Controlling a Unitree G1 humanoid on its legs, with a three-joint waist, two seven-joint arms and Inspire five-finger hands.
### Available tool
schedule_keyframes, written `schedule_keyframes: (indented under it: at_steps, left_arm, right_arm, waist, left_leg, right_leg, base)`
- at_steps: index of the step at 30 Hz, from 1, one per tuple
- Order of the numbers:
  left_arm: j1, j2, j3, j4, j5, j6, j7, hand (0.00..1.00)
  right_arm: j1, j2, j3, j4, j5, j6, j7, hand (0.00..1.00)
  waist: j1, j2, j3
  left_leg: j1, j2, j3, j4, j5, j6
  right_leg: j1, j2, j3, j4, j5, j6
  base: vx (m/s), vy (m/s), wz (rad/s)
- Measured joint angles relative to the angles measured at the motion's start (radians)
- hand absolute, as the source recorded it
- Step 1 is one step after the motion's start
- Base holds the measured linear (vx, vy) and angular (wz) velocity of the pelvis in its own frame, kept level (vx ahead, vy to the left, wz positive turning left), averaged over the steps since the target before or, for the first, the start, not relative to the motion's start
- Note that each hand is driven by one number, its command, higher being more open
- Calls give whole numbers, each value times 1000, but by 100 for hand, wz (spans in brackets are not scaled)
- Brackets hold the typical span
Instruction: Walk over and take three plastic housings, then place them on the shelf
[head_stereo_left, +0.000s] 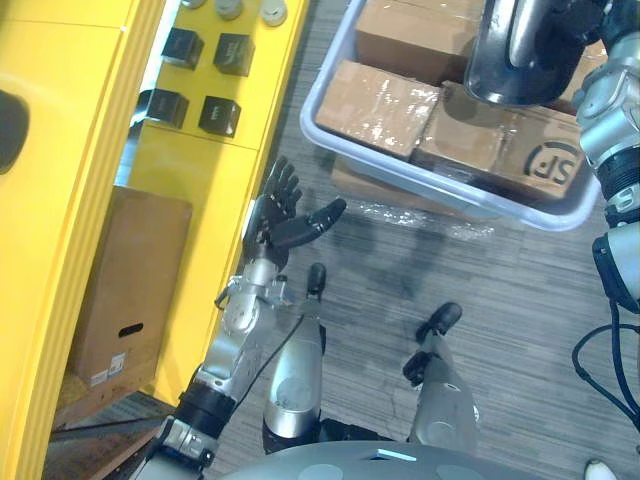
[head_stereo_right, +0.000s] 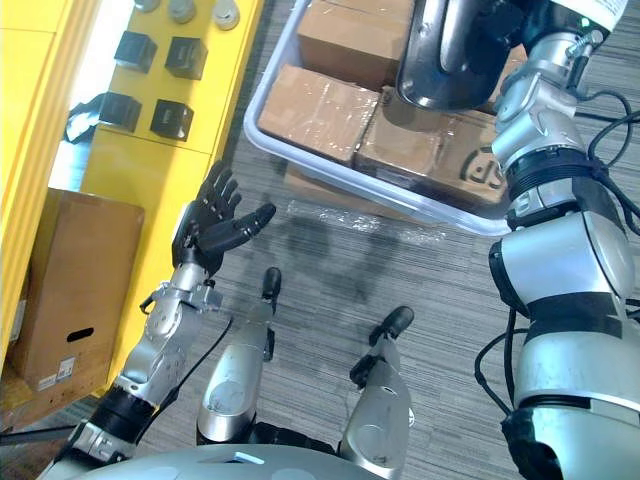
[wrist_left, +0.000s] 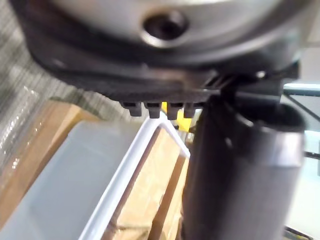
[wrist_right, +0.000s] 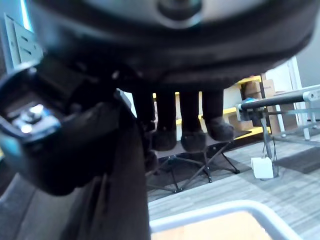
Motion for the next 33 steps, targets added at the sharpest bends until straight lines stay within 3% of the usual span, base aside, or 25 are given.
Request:
schedule_keyframes:
  at_steps: [7,11,17,21,32,33]
  left_arm:
    - [-282,16,3,187,-268,145,-63,100]
    - [-444,40,7,327,-505,211,-132,100]
    - [-537,40,18,364,-621,215,-190,100]
    - [-555,41,34,364,-649,209,-223,100]
    - [-575,37,34,387,-650,178,-191,100]
    - [-579,36,34,388,-641,173,-169,0]
  right_arm:
    - [-8,22,1,-78,-62,-38,1,0]
    - [-9,85,2,-109,-103,-83,1,0]
    - [-8,133,11,-172,-194,-153,1,0]
    - [14,164,20,-203,-240,-190,1,0]
    - [102,244,45,-283,-300,-270,6,0]
    - [114,259,45,-285,-306,-277,5,0]
  waist:
    - [-42,-25,1]
    - [-72,-59,7]
    - [-98,-75,13]
    - [-116,-102,17]
    - [-136,-126,14]
    - [-135,-132,14]
  left_leg:
    - [3,7,29,0,3,-6]
    - [14,13,61,0,1,-8]
    - [41,21,97,0,-5,-15]
    - [71,29,121,0,-13,-18]
    - [130,43,136,34,-42,-26]
    - [138,44,136,34,-44,-27]
  right_leg:
    - [-19,8,33,-6,16,-10]
    - [-32,15,65,-6,22,-14]
    - [-32,23,101,-6,25,-18]
    - [-20,30,121,-6,26,-19]
    - [50,47,130,-27,29,-22]
    - [59,47,131,-29,29,-22]
  base:
    - [-26,-16,-14]
    - [-8,-7,-21]
    - [-3,-5,-18]
    - [-19,5,-15]
    - [-21,4,-6]
    - [0,0,0]
